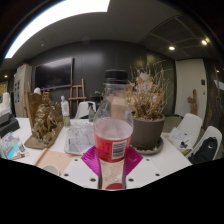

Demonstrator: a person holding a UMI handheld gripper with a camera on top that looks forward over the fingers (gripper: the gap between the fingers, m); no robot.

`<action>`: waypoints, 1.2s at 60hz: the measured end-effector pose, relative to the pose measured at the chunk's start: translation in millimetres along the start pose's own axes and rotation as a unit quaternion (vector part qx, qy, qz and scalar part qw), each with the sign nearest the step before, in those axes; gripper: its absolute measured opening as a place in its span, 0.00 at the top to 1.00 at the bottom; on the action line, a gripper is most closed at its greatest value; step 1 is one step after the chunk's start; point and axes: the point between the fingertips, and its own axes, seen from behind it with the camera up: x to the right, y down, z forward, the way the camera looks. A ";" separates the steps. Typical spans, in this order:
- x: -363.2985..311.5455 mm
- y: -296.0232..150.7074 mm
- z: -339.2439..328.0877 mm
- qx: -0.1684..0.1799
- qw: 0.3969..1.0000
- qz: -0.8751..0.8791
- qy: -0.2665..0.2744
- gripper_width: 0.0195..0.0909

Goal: Pour water

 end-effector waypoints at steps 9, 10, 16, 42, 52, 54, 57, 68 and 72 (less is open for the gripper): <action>12.0 68.8 24.0 -0.037 0.999 -0.008 -0.002 0.91; 13.4 74.0 25.0 -0.040 0.999 -0.007 -0.002 0.91; 19.8 98.4 32.7 -0.053 0.999 -0.009 0.001 0.91; 17.7 128.8 17.9 -0.082 0.997 -0.015 0.004 0.06; 12.0 115.5 -34.8 -0.110 0.993 0.007 0.034 0.08; 7.0 112.3 -50.0 -0.119 0.992 0.003 0.041 0.08; -5.9 105.7 -73.5 -0.130 0.991 -0.004 0.044 0.07; -61.8 79.3 -160.7 -0.152 0.987 -0.017 0.046 0.07; -79.6 68.6 -185.5 -0.155 0.986 -0.025 0.049 0.07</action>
